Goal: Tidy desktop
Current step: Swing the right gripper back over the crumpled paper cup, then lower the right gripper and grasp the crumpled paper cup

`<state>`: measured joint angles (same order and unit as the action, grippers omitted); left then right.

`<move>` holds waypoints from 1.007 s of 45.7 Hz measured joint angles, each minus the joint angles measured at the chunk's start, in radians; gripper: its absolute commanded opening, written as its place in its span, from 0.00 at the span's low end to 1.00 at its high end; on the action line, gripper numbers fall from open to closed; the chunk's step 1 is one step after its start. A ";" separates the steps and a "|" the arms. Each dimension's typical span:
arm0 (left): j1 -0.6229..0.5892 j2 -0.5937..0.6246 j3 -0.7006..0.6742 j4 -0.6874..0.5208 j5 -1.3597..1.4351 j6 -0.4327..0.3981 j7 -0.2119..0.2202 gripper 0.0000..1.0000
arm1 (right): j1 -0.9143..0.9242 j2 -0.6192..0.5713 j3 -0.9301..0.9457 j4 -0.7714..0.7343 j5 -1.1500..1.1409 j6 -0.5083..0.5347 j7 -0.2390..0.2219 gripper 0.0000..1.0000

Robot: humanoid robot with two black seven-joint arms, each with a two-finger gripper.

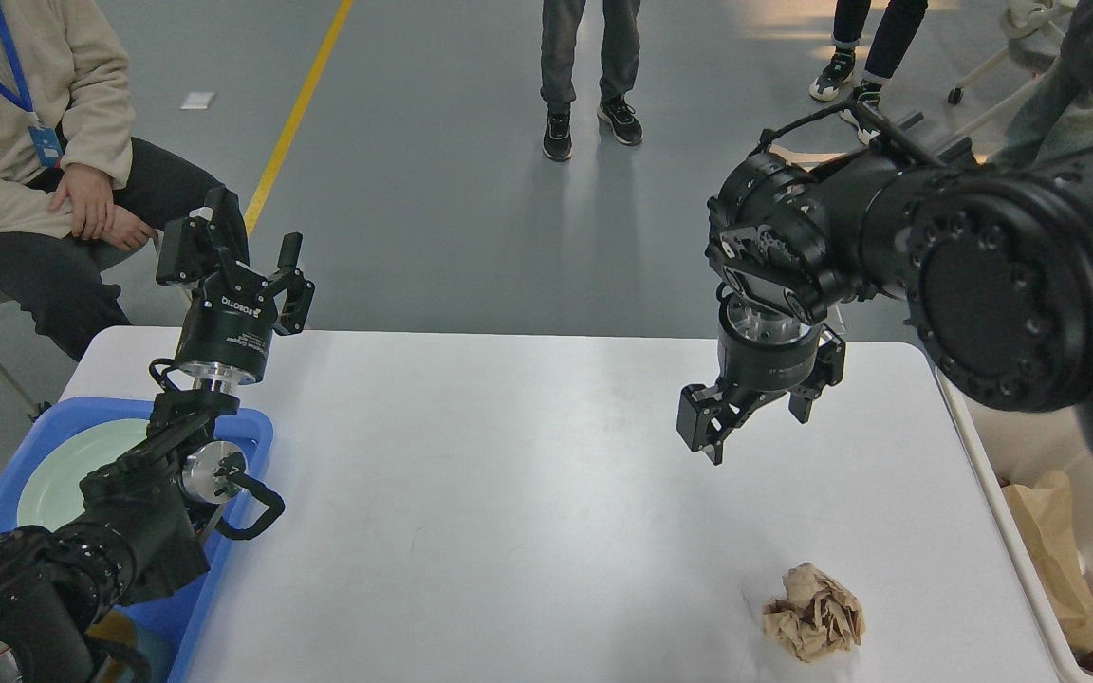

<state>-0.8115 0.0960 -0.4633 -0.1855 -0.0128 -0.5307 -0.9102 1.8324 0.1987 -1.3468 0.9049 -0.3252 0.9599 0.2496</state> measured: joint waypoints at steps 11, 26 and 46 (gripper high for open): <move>0.000 0.000 0.000 0.000 0.000 0.000 0.000 0.96 | -0.177 0.000 -0.006 -0.083 0.001 -0.011 -0.001 1.00; 0.000 0.001 0.000 0.000 0.000 0.000 0.000 0.96 | -0.345 -0.009 -0.017 -0.181 -0.019 -0.018 -0.001 1.00; 0.000 0.001 0.000 0.000 0.000 0.000 0.000 0.96 | -0.446 -0.072 -0.060 -0.186 -0.029 -0.074 -0.001 1.00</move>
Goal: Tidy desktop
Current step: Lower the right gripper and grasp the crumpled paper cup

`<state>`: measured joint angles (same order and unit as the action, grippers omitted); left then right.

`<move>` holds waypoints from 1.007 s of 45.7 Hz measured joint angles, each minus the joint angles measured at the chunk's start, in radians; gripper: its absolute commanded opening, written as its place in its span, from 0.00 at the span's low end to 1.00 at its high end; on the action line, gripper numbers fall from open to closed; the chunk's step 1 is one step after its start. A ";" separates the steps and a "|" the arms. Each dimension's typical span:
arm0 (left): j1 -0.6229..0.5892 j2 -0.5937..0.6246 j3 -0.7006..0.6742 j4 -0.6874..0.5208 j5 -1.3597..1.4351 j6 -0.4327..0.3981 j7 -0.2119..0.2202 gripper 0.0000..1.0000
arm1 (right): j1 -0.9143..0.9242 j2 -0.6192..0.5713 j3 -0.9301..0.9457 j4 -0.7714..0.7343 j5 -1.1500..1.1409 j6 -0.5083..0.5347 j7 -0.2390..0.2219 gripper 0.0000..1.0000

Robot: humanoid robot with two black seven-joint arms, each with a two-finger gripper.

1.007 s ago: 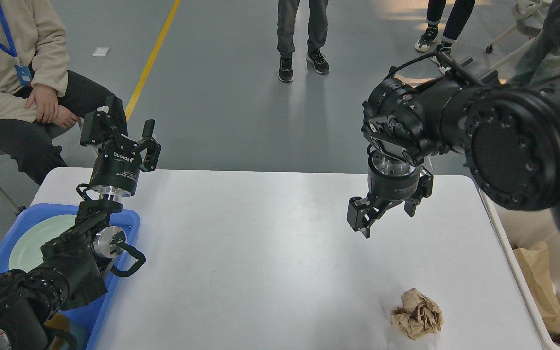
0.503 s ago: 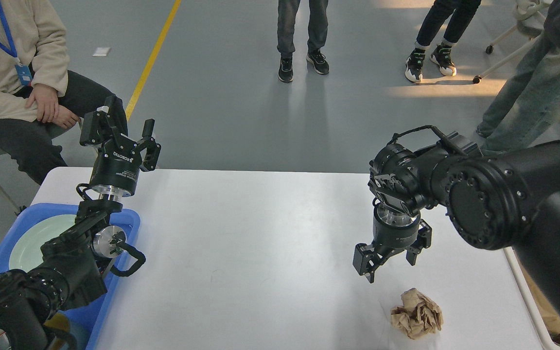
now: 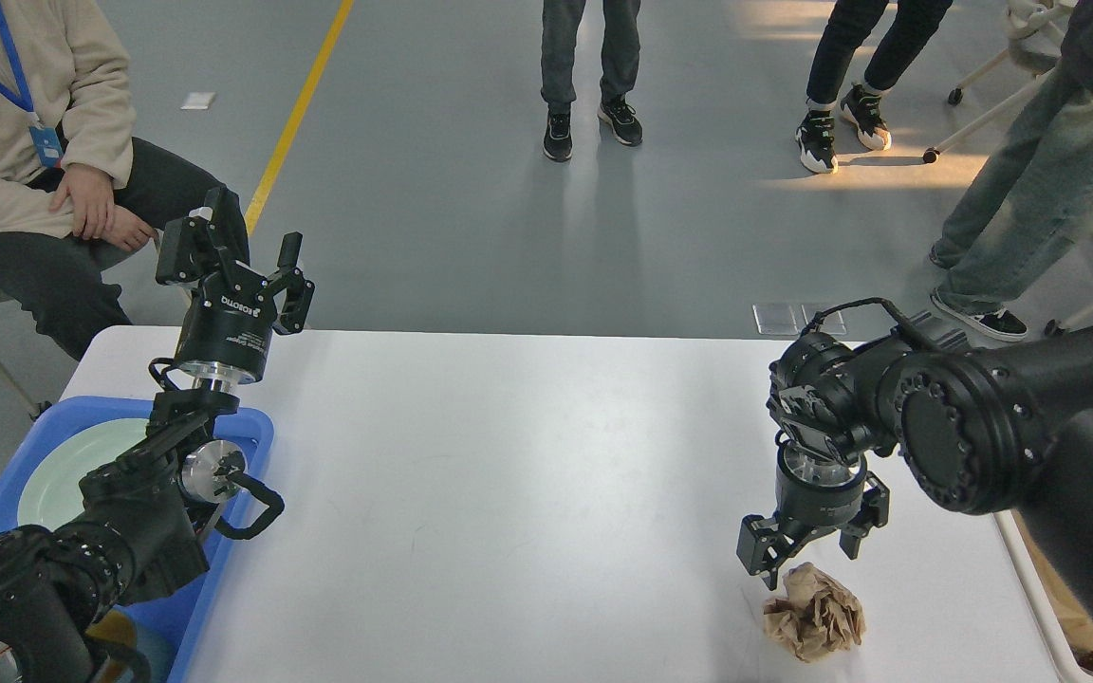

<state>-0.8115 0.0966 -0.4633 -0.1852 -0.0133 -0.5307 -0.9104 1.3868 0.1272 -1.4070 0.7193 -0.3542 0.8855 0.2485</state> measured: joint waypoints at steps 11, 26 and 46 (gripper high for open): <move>0.000 0.000 0.000 0.000 0.000 0.000 0.000 0.96 | -0.074 -0.039 -0.013 -0.001 -0.031 -0.066 -0.001 0.87; 0.000 0.000 0.000 0.000 0.000 0.000 0.000 0.96 | -0.100 -0.056 -0.010 0.002 -0.035 -0.110 -0.002 0.19; 0.000 0.000 0.000 0.000 0.000 0.000 0.001 0.96 | -0.069 -0.059 -0.012 0.001 -0.031 -0.094 -0.058 0.00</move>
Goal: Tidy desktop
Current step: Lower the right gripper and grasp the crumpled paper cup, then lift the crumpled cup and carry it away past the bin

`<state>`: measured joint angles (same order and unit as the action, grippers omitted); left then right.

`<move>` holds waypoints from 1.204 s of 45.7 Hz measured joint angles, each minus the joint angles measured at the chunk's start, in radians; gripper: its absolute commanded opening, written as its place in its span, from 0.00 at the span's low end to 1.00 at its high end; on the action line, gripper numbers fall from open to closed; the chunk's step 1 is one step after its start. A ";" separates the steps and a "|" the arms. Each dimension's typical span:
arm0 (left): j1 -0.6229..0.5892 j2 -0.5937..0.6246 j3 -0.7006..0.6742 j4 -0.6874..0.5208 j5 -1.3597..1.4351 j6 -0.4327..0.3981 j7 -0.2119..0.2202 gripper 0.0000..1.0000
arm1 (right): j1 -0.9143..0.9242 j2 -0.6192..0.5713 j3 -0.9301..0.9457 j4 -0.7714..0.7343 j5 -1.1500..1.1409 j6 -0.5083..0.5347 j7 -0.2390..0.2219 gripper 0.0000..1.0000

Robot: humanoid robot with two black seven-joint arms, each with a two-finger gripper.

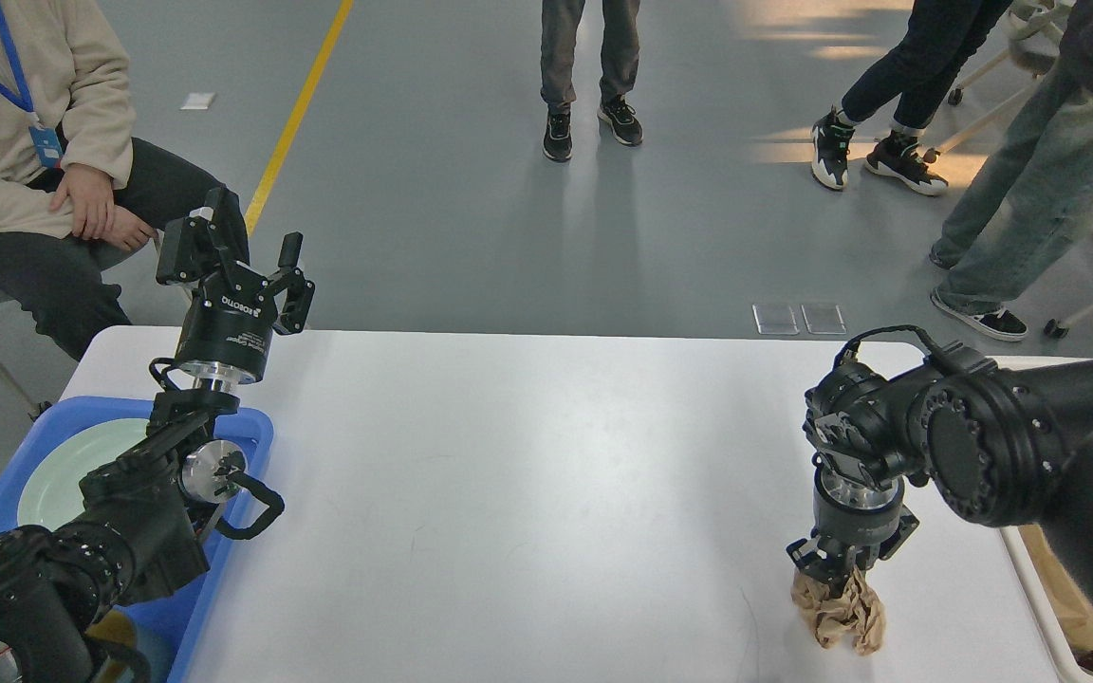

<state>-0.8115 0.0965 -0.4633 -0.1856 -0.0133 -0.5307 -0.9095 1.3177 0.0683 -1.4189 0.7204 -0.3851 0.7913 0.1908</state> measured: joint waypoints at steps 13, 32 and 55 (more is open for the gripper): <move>0.000 0.000 0.000 0.000 0.001 0.000 0.000 0.96 | 0.239 -0.069 0.021 0.004 0.147 0.088 0.009 0.00; 0.000 0.000 0.000 0.000 0.001 0.000 -0.001 0.96 | 0.701 -0.151 -0.003 0.014 0.196 0.169 0.009 0.00; 0.000 0.000 0.000 0.000 0.000 0.000 -0.001 0.96 | 0.580 -0.429 -0.176 -0.140 0.177 0.128 -0.001 0.00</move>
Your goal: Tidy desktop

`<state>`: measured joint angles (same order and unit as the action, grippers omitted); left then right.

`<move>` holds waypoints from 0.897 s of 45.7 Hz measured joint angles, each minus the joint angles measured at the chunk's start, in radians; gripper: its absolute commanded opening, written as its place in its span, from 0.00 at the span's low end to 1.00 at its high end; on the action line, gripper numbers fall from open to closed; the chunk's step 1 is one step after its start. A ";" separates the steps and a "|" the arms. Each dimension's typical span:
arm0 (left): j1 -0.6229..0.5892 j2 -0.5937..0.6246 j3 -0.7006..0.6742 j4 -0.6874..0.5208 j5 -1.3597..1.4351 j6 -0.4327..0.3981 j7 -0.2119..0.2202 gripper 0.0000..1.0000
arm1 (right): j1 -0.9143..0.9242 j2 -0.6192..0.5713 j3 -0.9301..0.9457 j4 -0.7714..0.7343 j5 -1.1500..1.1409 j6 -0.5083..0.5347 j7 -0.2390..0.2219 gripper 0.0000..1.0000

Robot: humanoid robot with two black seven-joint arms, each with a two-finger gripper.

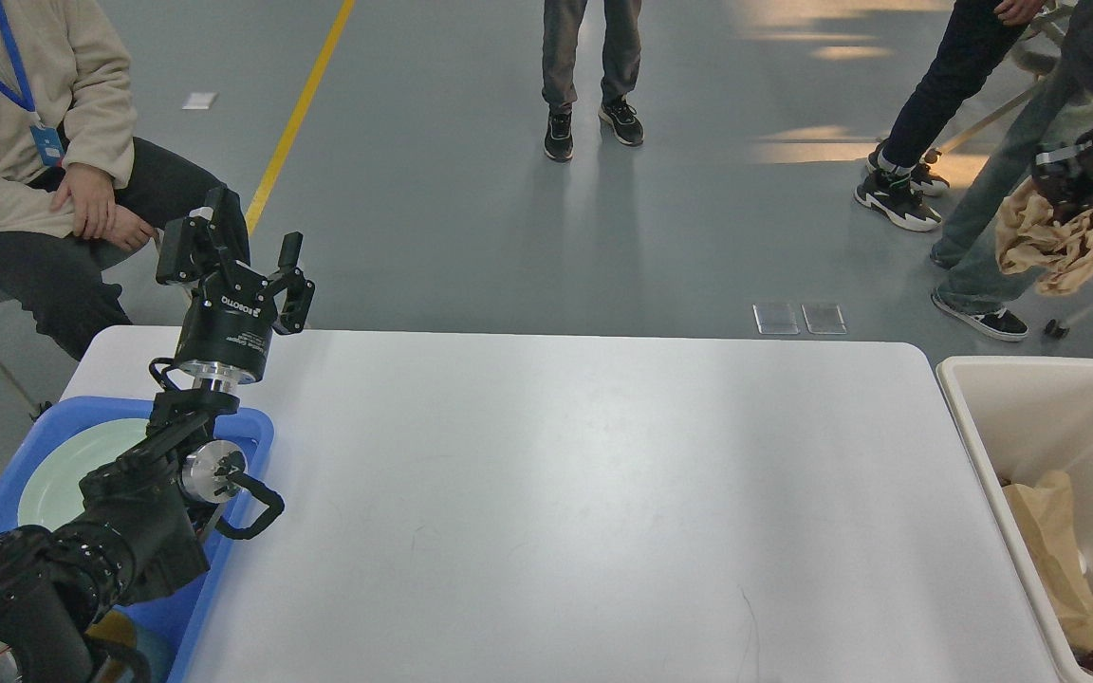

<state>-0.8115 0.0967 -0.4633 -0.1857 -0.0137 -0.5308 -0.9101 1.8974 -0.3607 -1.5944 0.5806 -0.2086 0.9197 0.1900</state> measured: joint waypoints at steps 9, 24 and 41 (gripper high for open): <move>0.000 0.000 0.000 0.000 0.001 0.000 0.000 0.96 | -0.120 -0.148 0.002 -0.010 0.010 -0.229 0.000 0.00; 0.000 0.000 0.000 0.000 0.001 0.000 0.000 0.96 | -0.332 -0.238 0.070 -0.016 0.029 -0.511 0.000 0.00; 0.000 0.000 0.000 0.000 0.001 0.000 0.000 0.96 | -0.633 -0.241 0.193 -0.097 0.174 -0.762 0.001 0.00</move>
<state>-0.8115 0.0964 -0.4633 -0.1855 -0.0130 -0.5308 -0.9101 1.2647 -0.6022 -1.4010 0.4838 -0.0350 0.1577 0.1912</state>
